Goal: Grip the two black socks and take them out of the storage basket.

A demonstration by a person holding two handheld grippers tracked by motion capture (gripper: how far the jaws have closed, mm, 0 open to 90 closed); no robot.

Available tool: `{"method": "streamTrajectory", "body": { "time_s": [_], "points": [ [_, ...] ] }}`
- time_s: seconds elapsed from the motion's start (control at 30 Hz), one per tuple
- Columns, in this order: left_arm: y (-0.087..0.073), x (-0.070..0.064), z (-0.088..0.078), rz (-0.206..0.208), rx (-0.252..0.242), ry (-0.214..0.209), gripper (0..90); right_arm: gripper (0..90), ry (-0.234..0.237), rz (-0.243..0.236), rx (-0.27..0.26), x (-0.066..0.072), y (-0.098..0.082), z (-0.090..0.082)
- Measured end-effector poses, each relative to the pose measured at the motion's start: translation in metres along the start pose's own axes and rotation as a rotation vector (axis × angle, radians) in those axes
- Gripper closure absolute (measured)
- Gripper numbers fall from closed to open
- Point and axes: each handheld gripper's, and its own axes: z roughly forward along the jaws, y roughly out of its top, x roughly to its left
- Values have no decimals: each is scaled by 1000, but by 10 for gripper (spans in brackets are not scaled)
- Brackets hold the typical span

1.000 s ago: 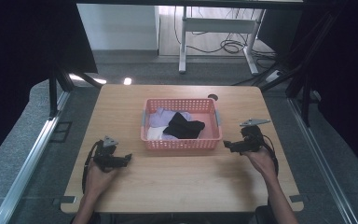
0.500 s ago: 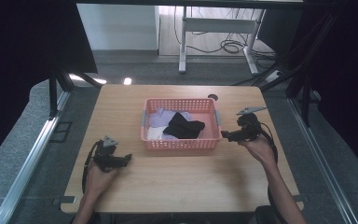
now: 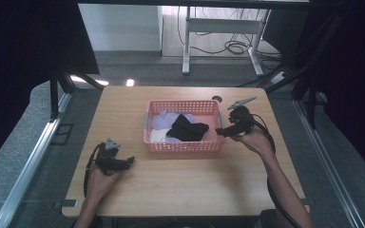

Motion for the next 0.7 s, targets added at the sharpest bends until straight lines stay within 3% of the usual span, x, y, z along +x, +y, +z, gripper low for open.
{"method": "streamTrajectory", "body": {
  "time_s": [0.7],
  "points": [
    [0,1,0,-1,-2,-2,130,396,108,-176,200,24,50,57]
  ]
}}
